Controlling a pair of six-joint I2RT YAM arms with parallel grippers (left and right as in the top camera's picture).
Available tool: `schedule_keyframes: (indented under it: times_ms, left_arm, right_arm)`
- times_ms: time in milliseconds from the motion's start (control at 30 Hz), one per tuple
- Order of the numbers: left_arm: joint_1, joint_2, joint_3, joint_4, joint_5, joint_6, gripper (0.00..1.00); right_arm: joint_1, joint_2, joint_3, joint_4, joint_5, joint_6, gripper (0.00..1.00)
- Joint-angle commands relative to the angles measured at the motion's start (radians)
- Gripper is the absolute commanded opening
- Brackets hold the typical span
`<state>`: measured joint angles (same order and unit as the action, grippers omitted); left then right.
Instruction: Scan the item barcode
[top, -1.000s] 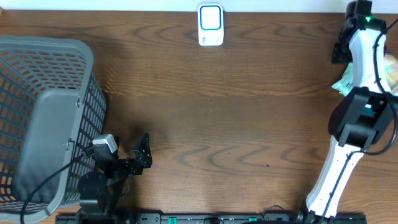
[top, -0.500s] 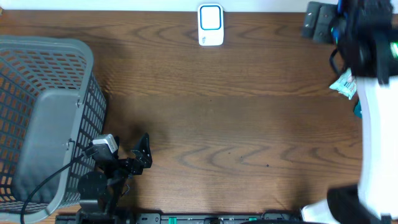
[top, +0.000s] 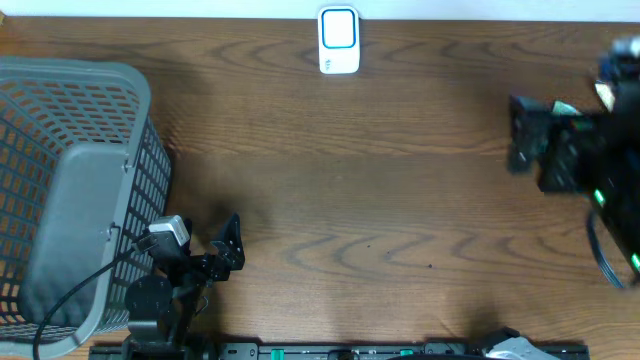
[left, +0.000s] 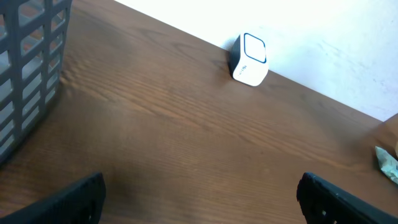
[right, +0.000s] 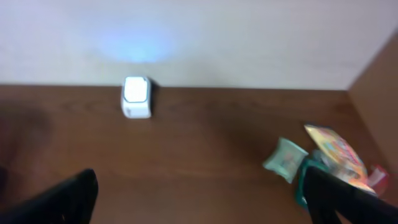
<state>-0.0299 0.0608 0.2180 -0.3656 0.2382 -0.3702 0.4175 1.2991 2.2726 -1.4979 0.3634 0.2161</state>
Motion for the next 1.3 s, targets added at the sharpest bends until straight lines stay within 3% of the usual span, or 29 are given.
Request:
schedule_keyframes:
  times_ms: [0, 167, 367, 567, 967, 1267]
  left_arm:
    - [-0.004, -0.003, 0.002, -0.001, 0.012, -0.013, 0.98]
    - [-0.004, -0.003, 0.002, -0.001, 0.012, -0.013, 0.98]
    - [-0.004, -0.003, 0.002, -0.001, 0.013, -0.013, 0.98]
    - [-0.004, -0.003, 0.002, -0.001, 0.012, -0.013, 0.98]
    - [-0.004, -0.003, 0.002, -0.001, 0.012, -0.013, 0.98]
    - [-0.004, -0.003, 0.002, -0.001, 0.012, -0.013, 0.98]
  right_arm:
    - [0.007, -0.017, 0.003, -0.092, 0.085, -0.012, 0.99]
    - [-0.008, -0.038, -0.003, -0.123, 0.121, -0.012, 0.99]
    - [-0.158, -0.171, -0.15, 0.109, -0.027, -0.093, 0.99]
    - [-0.319, -0.427, -0.534, 0.346, -0.203, -0.173, 0.99]
    - [-0.421, -1.062, -1.433, 0.931, -0.317, -0.168, 0.99]
    - [-0.51, -1.294, -1.887, 1.22, -0.403, -0.089, 0.99]
